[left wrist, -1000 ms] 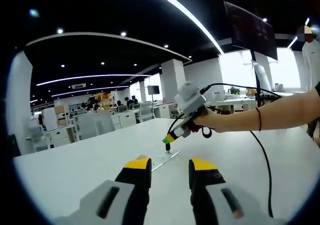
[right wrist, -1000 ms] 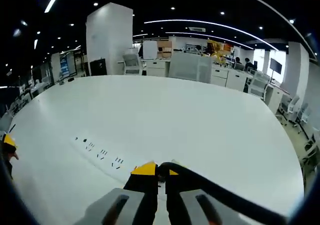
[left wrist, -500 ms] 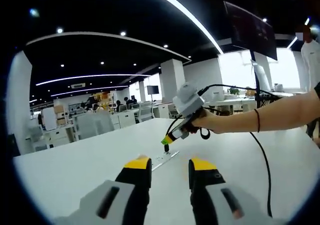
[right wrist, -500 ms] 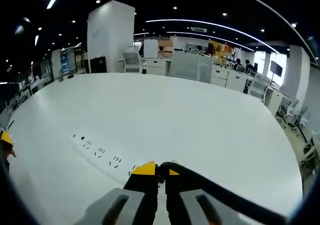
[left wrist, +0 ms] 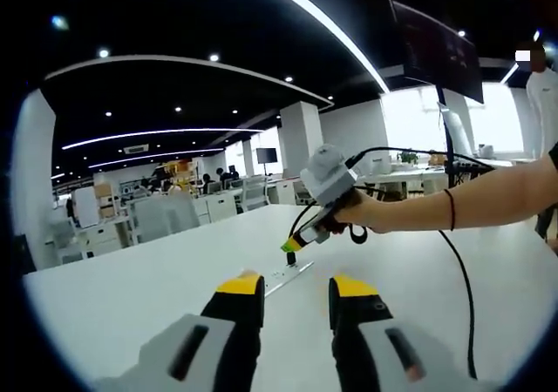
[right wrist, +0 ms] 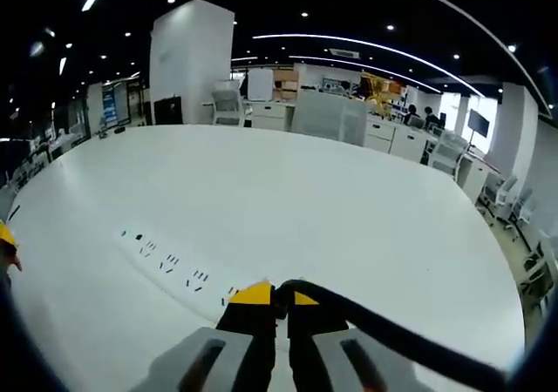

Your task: Find the data cable on the table. Grasp the USB connector end of the cable and insert it into the USB port on the table

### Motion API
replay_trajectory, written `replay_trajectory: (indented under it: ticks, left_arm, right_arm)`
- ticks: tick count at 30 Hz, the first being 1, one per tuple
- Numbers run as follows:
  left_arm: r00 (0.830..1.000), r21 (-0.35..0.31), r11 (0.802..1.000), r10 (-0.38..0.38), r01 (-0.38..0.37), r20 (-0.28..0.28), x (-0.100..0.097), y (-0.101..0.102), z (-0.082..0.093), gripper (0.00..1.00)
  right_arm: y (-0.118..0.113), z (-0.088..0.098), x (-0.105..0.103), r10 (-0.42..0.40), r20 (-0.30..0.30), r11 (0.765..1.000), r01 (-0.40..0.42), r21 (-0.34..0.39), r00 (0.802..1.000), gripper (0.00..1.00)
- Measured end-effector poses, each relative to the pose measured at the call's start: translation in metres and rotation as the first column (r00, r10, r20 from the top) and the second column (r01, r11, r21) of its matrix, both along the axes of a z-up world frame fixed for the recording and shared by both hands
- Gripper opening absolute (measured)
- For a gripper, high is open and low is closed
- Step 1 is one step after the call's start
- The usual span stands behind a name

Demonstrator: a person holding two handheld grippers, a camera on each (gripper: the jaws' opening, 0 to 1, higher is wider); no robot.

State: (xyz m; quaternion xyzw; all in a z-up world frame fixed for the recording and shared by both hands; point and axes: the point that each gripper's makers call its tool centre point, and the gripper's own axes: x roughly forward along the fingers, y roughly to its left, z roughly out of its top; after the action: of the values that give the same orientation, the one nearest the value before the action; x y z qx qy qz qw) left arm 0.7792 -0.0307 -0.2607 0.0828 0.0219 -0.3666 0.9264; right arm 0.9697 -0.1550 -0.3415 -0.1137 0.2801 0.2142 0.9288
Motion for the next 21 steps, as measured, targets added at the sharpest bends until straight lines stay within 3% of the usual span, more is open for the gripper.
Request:
replay_trajectory:
  ticks: [21]
  left_arm:
    - [1.000, 0.000, 1.000, -0.001, 0.001, -0.006, 0.0000, -0.0013, -0.0028, 0.31]
  right_arm:
    - [0.0003, -0.0028, -0.0016, -0.019, 0.025, 1.000, 0.019, 0.018, 1.000, 0.03]
